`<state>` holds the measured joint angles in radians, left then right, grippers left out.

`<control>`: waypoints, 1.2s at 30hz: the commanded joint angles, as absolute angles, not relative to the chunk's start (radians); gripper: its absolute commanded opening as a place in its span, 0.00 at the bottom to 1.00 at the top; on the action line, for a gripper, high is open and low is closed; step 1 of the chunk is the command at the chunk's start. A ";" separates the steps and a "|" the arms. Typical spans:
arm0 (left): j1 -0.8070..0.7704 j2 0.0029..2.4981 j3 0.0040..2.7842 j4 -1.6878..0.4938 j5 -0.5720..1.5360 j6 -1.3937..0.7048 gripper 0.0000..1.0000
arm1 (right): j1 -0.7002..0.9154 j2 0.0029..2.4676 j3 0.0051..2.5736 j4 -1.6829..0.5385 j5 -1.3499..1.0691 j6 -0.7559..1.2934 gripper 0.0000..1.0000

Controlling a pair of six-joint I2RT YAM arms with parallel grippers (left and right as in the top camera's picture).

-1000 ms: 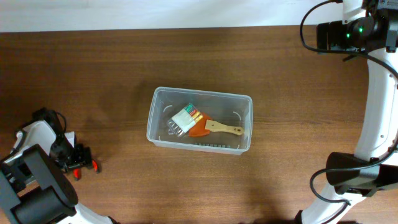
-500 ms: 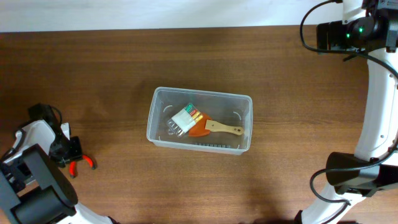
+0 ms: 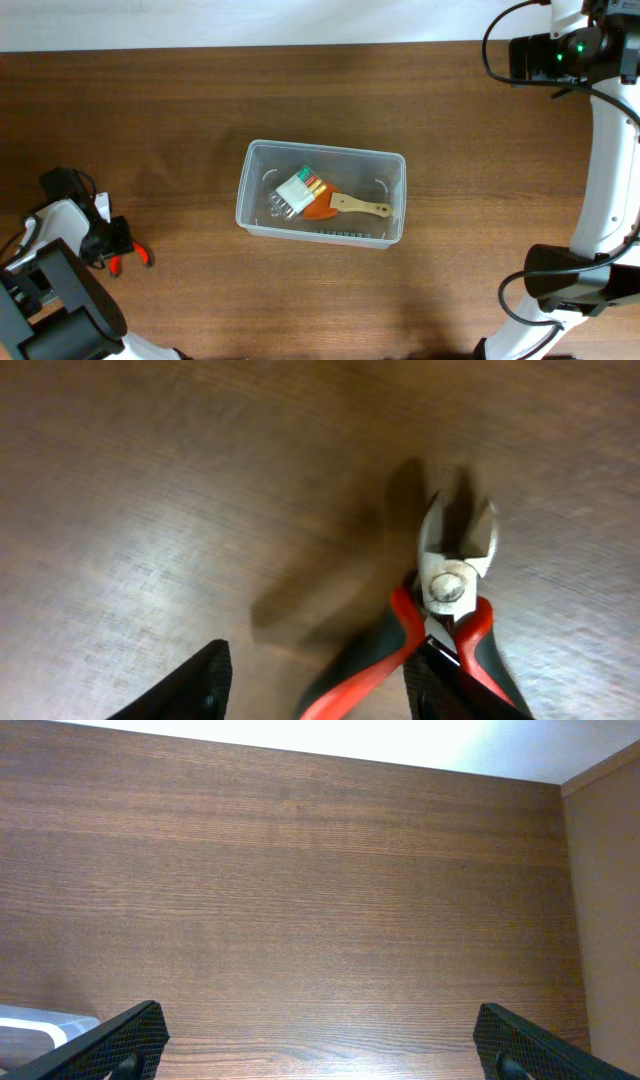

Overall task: Pack container
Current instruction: 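Lower the left gripper onto the pliers' red handles and grasp them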

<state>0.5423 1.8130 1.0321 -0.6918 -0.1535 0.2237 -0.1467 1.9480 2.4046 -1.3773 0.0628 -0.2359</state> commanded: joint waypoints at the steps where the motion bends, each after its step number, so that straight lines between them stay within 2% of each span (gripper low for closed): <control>1: 0.538 1.900 0.962 -0.672 0.024 0.294 0.60 | -0.153 1.953 2.405 -1.377 0.057 -0.231 0.99; 14: 0.538 1.900 0.962 -0.673 0.087 0.331 0.59 | -0.153 1.953 2.405 -1.377 0.057 -0.231 0.99; 18: 0.538 1.900 0.962 -0.673 0.087 0.331 0.48 | -0.153 1.953 2.405 -1.377 0.057 -0.231 0.99; 21: 0.538 1.900 0.962 -0.672 0.087 0.331 0.32 | -0.153 1.953 2.405 -1.377 0.057 -0.231 0.99; 28: 0.538 1.900 0.962 -0.672 0.087 0.331 0.23 | -0.153 1.953 2.405 -1.377 0.057 -0.231 0.99; 36: 0.538 1.900 0.962 -0.672 0.087 0.331 0.09 | -0.153 1.953 2.405 -1.378 0.057 -0.231 0.99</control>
